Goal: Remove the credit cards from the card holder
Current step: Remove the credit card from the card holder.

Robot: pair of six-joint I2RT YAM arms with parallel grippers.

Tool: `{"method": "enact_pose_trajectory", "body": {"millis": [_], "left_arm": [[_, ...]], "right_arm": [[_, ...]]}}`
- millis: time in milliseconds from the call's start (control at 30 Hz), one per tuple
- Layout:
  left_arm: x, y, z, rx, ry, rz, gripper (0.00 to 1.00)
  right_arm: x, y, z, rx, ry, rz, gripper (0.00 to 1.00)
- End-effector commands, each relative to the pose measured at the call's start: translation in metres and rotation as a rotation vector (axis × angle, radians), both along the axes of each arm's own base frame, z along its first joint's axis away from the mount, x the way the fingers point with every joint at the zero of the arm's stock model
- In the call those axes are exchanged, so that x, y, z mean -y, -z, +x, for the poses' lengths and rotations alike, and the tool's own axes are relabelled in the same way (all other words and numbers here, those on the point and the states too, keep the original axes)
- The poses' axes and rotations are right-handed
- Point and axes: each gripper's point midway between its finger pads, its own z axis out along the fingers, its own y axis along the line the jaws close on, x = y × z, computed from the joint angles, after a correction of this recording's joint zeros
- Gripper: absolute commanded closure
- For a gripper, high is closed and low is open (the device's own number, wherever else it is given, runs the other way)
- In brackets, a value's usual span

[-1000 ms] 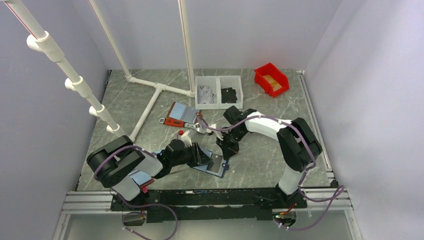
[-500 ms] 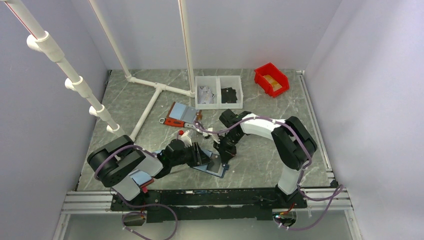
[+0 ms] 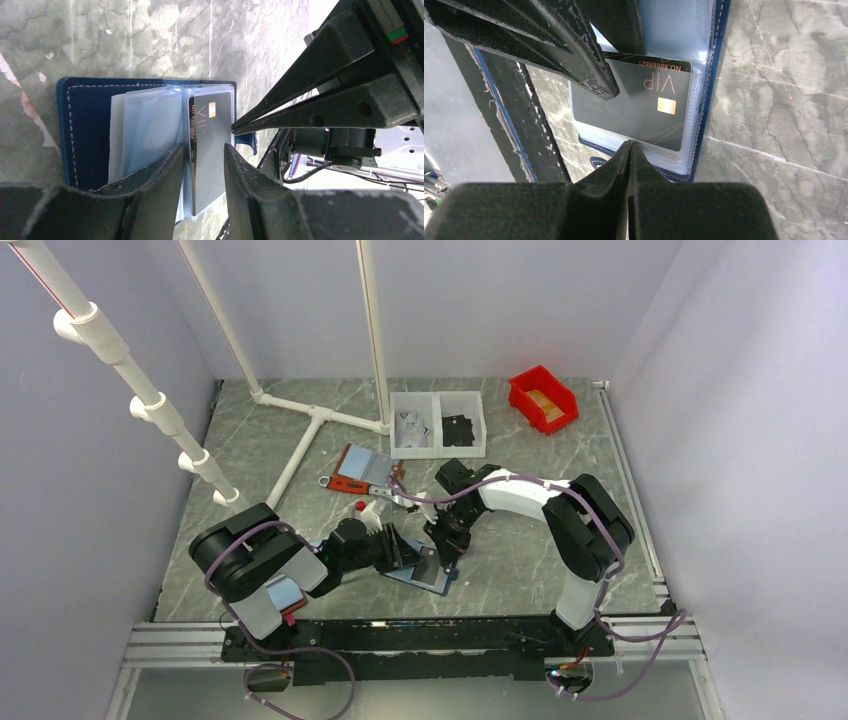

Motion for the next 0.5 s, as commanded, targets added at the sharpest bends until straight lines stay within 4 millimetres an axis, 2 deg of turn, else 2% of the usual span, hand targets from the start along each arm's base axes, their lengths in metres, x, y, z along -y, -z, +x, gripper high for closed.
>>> {"method": "enact_pose_trajectory", "body": {"millis": [0,233,333,467], "left_arm": [[-0.007,0.019,-0.008,-0.061,0.002,0.033,0.59],[-0.001,0.015,-0.008,-0.054,0.036,0.026,0.77],[-0.001,0.012,-0.009,-0.044,0.044,0.02,0.99],[-0.006,0.008,-0.008,-0.03,0.027,0.021,1.0]], "right_arm": [[-0.009,0.023,0.033,0.161,0.033,-0.019,0.97],[-0.01,0.025,0.03,0.152,0.029,-0.024,0.97],[-0.01,0.025,0.031,0.155,0.03,-0.028,0.97],[-0.008,0.027,0.033,0.163,0.029,-0.042,0.96]]}}
